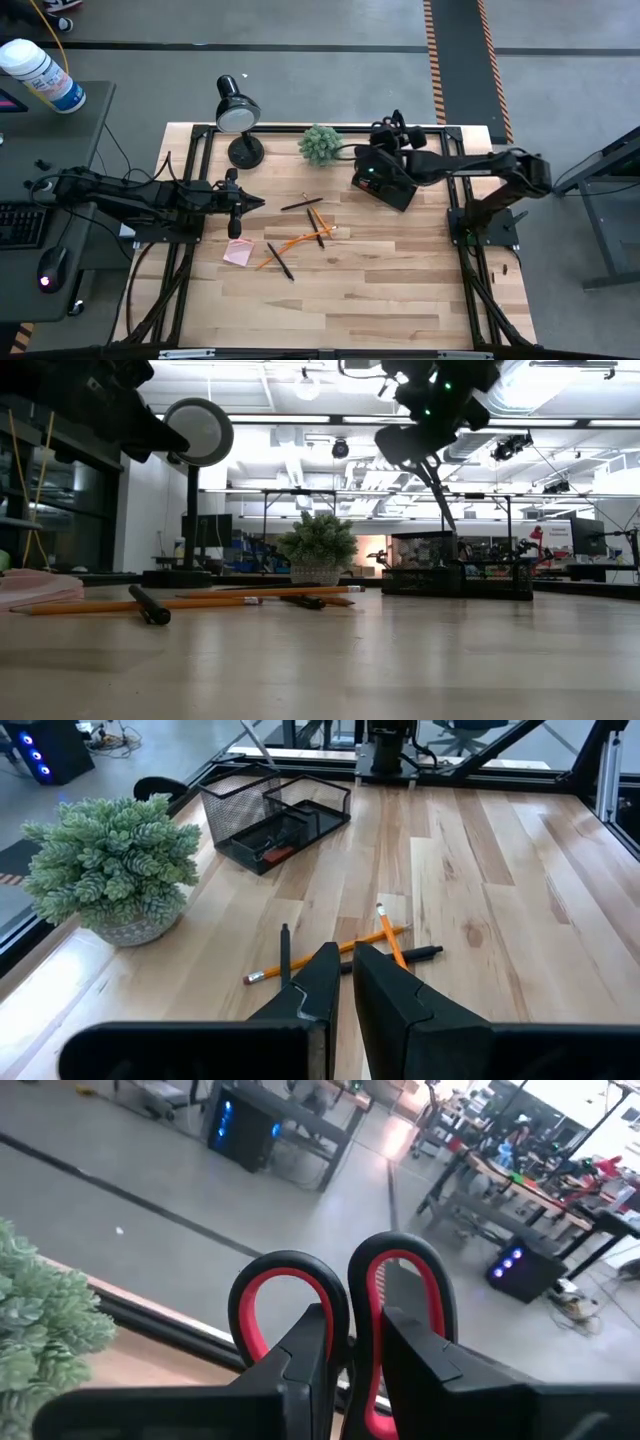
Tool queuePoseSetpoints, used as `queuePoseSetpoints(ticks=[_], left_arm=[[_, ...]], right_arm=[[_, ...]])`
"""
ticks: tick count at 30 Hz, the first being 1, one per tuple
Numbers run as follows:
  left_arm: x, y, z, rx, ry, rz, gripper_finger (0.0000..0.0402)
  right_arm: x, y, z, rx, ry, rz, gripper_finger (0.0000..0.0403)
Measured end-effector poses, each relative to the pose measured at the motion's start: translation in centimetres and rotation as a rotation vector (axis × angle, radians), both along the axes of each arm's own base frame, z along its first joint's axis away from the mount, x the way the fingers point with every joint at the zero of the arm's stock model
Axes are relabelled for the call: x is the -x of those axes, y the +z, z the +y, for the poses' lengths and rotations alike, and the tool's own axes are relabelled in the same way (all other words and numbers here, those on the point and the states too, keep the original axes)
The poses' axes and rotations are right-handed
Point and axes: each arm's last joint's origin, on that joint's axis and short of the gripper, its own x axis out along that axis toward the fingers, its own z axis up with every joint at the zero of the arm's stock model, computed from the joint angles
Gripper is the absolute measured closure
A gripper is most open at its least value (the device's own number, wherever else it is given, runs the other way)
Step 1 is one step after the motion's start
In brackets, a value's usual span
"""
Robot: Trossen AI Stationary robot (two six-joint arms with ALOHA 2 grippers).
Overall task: Pick and place office supplies into organizer
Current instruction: Put the black scissors into the black desk organizer
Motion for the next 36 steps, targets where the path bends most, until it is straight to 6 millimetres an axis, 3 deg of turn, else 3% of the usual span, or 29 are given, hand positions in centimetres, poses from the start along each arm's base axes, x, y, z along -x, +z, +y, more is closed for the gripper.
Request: queuePoseSetpoints(ticks=[7, 15, 18, 30, 36], left_arm=[[0.0, 0.1, 0.0, 0.001, 0.001, -0.009, 0.0378], [0.0, 0.1, 0.0, 0.002, 0.001, -0.011, 0.0378], [-0.1, 0.1, 0.0, 0.002, 0.001, -0.016, 0.0378], [-0.1, 0.3, 0.0, -0.003, -0.001, -0.029, 0.0378], [-0.1, 0.3, 0.0, -0.003, 0.000, -0.028, 0.0378]], right_arm=[[1.0, -0.9, -0.5, 0.041, 0.090, -0.070, 0.0338], [1.2, 2.3, -0.4, 0.071, 0.170, -0.122, 0.0338], [1.0, 2.7, -0.4, 0.071, 0.199, -0.117, 0.0338], [2.4, -2.2, -1.9, -0.005, 0.284, -0.082, 0.0338], [3.2, -3.9, -2.5, 0.008, 0.347, -0.190, 0.0338]])
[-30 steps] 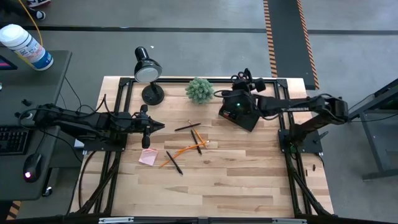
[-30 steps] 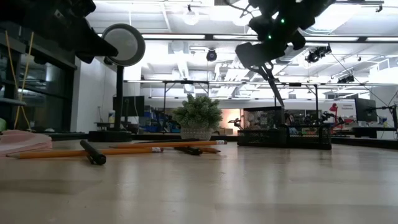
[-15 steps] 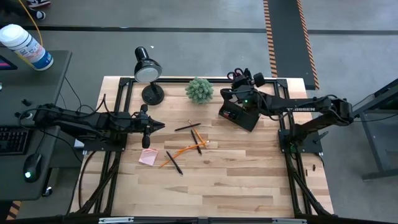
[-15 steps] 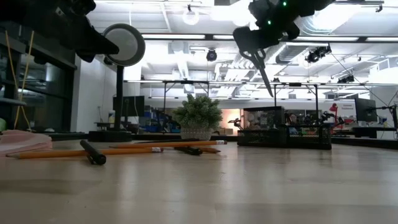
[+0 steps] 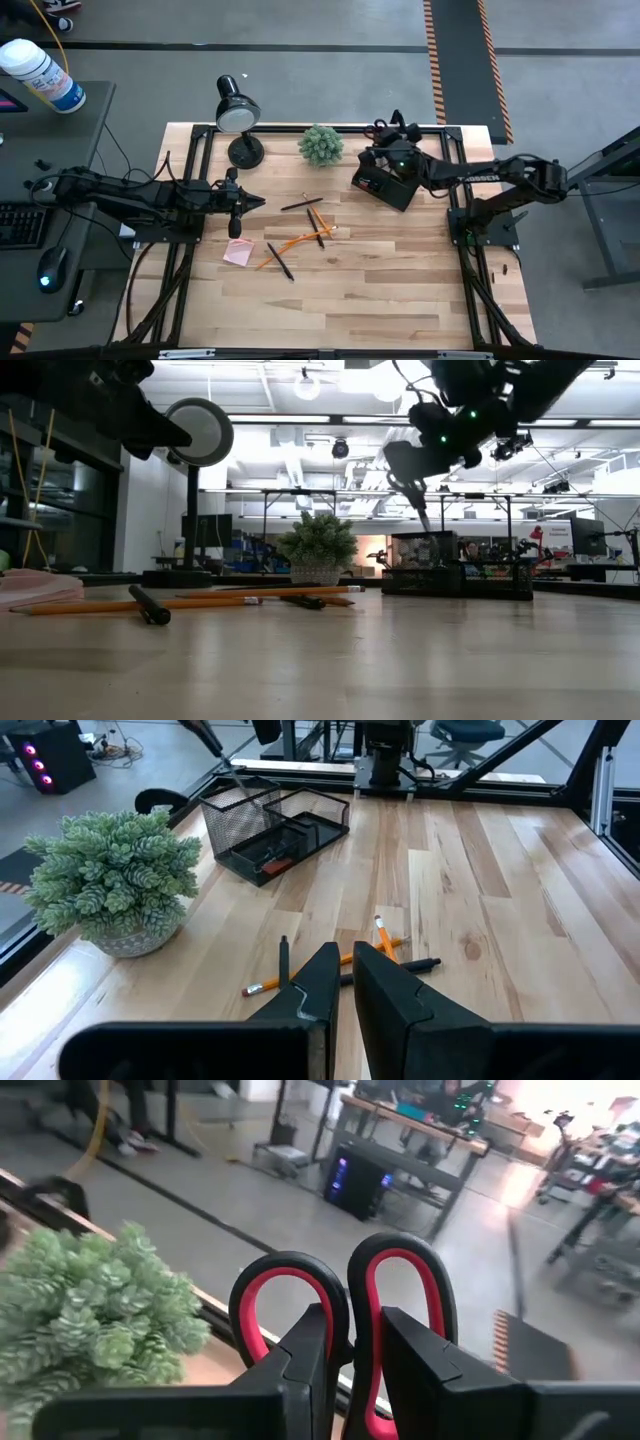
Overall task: Pick and place office supplies into organizer
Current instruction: Put the black scissors into the black desk organizer
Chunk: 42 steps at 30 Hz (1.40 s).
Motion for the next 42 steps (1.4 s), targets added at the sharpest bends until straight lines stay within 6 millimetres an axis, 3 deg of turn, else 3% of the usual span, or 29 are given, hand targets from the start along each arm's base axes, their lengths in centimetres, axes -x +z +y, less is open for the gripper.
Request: queuePoseSetpoints(ticks=[17, 32, 42], left_arm=[[0.0, 0.1, 0.0, 0.000, 0.000, -0.006, 0.0378], [0.0, 0.1, 0.0, 0.000, 0.000, -0.007, 0.0378], [0.0, 0.1, 0.0, 0.000, 0.000, -0.007, 0.0378]], right_arm=[[1.9, -2.1, -0.6, 0.050, 0.154, -0.167, 0.0338], [2.4, -2.4, -2.7, -0.010, 0.367, -0.201, 0.0338], [1.4, -5.1, -4.1, -0.007, 0.402, -0.163, 0.0338]])
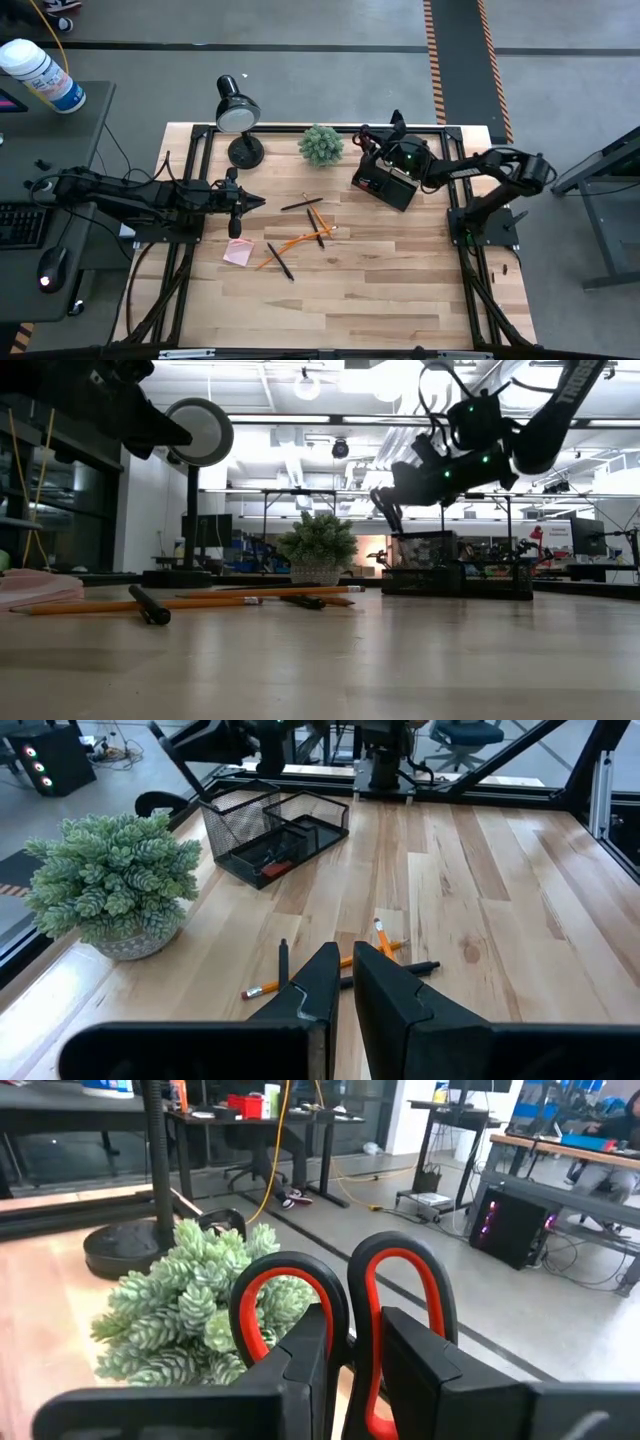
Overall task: Pick and place office supplies into organizer
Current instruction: Put the black scissors into the black desk organizer, then put the middle orange pencil into the black desk organizer
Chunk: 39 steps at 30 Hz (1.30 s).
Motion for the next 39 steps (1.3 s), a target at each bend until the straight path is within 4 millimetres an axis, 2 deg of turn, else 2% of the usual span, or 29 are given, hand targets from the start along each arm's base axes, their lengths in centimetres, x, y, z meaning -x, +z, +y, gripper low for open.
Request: queuePoseSetpoints(ticks=[6, 12, 16, 25, 32, 39], left_arm=[[0.0, 0.0, 0.0, 0.000, 0.000, 0.000, 0.0378], [0.0, 0.0, 0.0, 0.000, 0.000, 0.001, 0.0378], [0.0, 0.0, 0.0, 0.000, 0.000, 0.001, 0.0378], [0.0, 0.0, 0.0, 0.000, 0.000, 0.001, 0.0378], [0.0, 0.0, 0.0, 0.000, 0.000, 0.002, 0.0378], [0.0, 0.0, 0.0, 0.000, 0.000, 0.003, 0.0378]], right_arm=[[-0.2, -0.5, -0.3, 0.002, -0.049, -0.006, 0.0330], [-0.2, -0.5, -0.2, -0.007, -0.039, -0.011, 0.0227], [-0.2, -0.5, -0.2, -0.008, -0.038, -0.011, 0.0196], [-0.3, 0.1, 0.6, 0.001, -0.019, 0.007, 0.0188], [0.4, 1.1, 1.3, -0.026, -0.059, 0.058, 0.0188], [0.4, 2.4, 3.7, -0.047, -0.001, 0.052, 0.0204]])
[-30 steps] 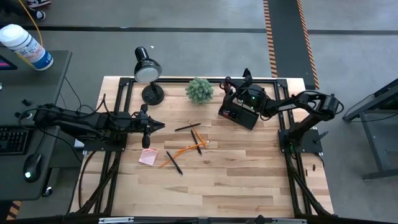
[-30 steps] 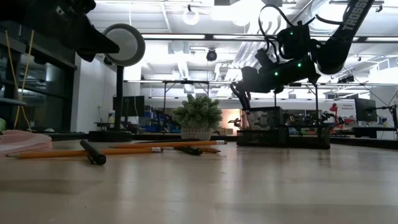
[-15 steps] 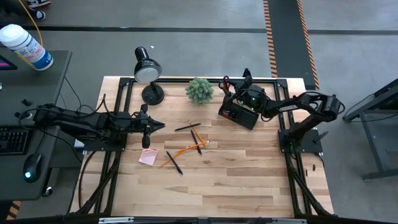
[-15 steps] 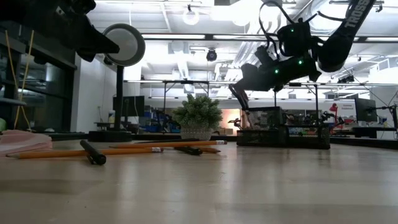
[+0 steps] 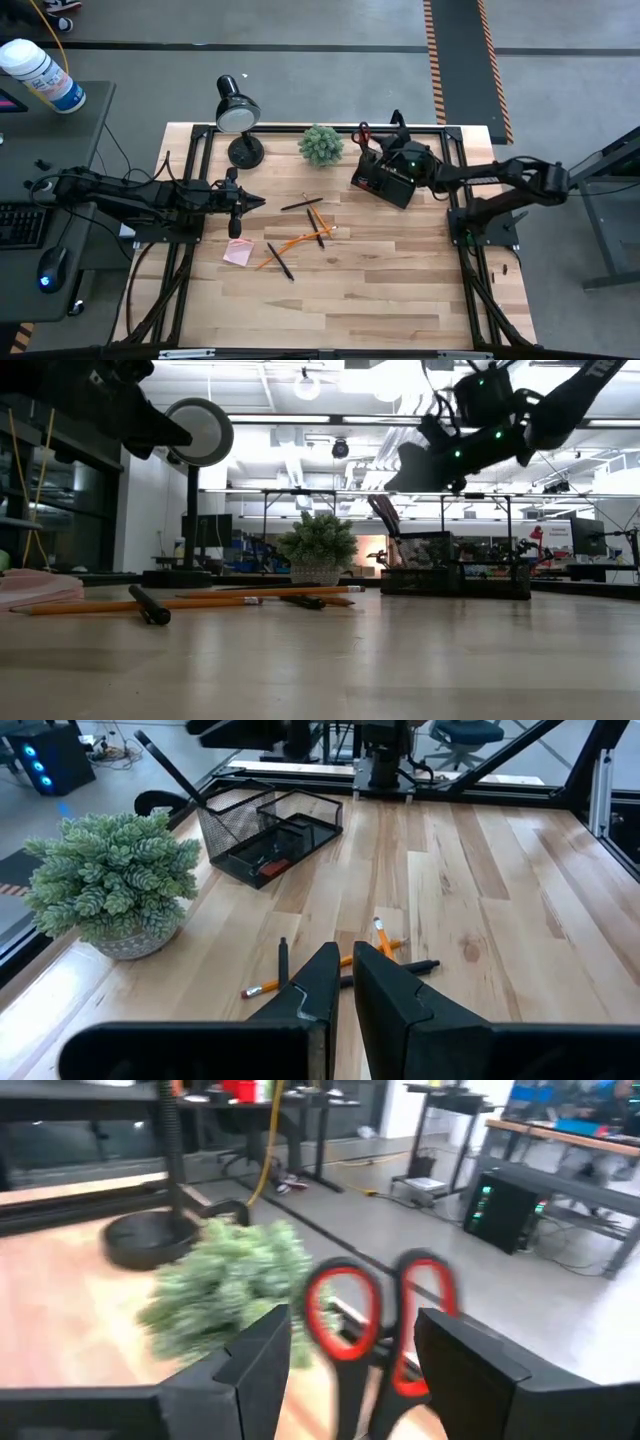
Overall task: Pick and place office supplies into organizer
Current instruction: Put the middle orange pencil into the black desk organizer
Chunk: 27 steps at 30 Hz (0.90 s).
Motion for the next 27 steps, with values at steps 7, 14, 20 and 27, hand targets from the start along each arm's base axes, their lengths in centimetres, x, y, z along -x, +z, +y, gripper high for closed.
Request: queuePoseSetpoints(ticks=[7, 14, 20, 27], left_arm=[[0.0, -0.1, 0.0, -0.001, 0.000, 0.007, 0.0378], [0.0, -0.1, -0.3, 0.031, -0.106, 0.008, 0.0378], [-0.1, -0.1, -0.4, 0.051, -0.141, 0.006, 0.0378], [-0.1, 0.0, -0.4, 0.045, -0.126, 0.002, 0.0378]], right_arm=[[-0.7, 0.6, 4.1, -0.116, 0.227, -0.033, 0.0228], [-1.4, 0.4, 7.8, -0.138, 0.458, -0.003, 0.0249], [-1.8, 0.2, 9.6, -0.077, 0.565, 0.035, 0.0260], [-3.3, -2.2, 10.0, -0.098, 0.620, 0.074, 0.0262]])
